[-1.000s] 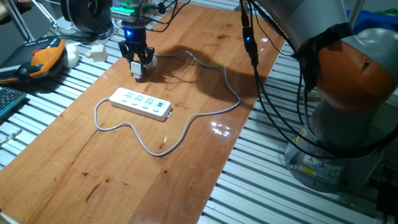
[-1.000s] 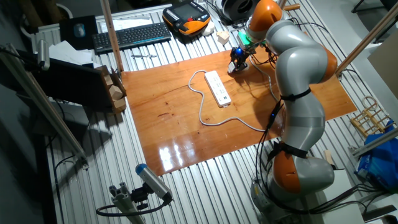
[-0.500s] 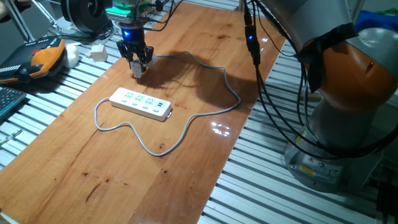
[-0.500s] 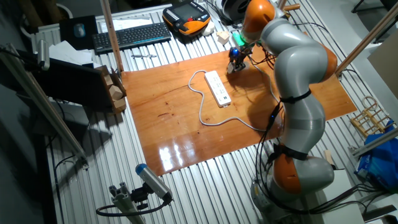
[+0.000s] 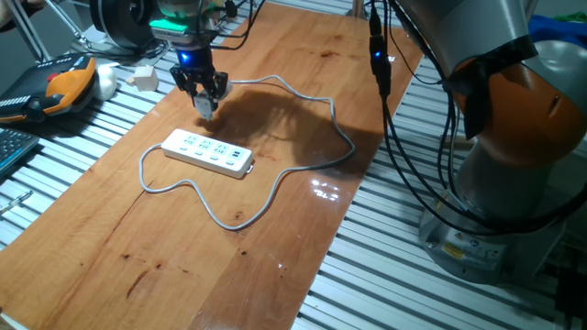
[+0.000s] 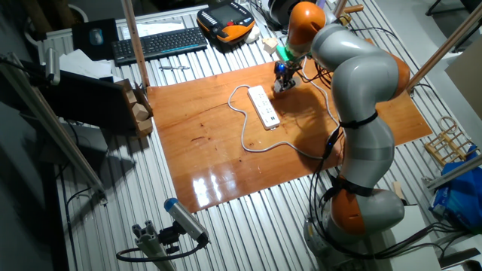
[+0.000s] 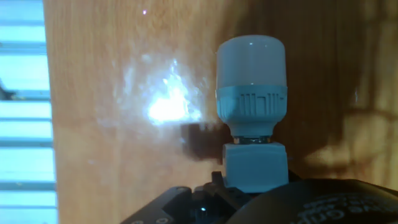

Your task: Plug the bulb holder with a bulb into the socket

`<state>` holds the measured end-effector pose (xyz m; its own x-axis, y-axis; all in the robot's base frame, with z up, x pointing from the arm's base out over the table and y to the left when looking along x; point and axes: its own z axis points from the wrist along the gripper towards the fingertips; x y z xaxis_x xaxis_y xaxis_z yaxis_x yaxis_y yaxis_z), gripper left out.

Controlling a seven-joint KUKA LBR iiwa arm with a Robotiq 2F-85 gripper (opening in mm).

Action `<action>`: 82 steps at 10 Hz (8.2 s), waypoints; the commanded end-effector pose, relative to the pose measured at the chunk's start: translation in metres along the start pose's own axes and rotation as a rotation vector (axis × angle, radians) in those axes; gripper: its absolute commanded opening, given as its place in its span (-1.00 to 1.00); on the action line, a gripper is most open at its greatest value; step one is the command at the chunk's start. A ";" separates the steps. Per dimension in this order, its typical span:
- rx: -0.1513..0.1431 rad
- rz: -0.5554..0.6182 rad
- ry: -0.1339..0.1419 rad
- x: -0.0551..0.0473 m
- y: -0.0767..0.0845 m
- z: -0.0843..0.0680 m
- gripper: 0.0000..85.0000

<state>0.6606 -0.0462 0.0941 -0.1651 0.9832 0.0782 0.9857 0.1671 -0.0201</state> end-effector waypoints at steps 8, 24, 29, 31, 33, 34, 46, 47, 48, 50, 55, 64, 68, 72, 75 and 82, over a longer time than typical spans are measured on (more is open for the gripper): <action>-0.014 0.090 -0.007 -0.005 0.003 -0.003 -1.00; -0.049 0.092 -0.073 -0.004 0.002 -0.002 -1.00; -0.045 0.115 -0.048 0.002 0.002 -0.009 -1.00; -0.052 0.118 -0.032 0.014 0.003 -0.020 -1.00; -0.051 0.135 -0.038 0.034 0.006 -0.026 -1.00; -0.054 0.144 -0.061 0.044 0.007 -0.026 -1.00; -0.098 0.167 -0.071 0.081 0.011 -0.019 -1.00; -0.102 0.167 -0.068 0.082 0.012 -0.018 -1.00; -0.105 0.168 -0.072 0.083 0.013 -0.016 -1.00; -0.118 0.157 -0.086 0.085 0.015 -0.011 -1.00; -0.134 0.155 -0.103 0.088 0.016 -0.007 -1.00; -0.136 0.159 -0.116 0.088 0.013 0.001 -1.00; -0.134 0.158 -0.118 0.089 0.012 0.005 -1.00; -0.135 0.154 -0.123 0.088 0.011 0.005 -1.00; -0.137 0.154 -0.124 0.088 0.011 0.006 -1.00; -0.144 0.155 -0.128 0.089 0.011 0.008 -1.00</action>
<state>0.6565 0.0436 0.0930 -0.0053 0.9991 -0.0427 0.9925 0.0105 0.1221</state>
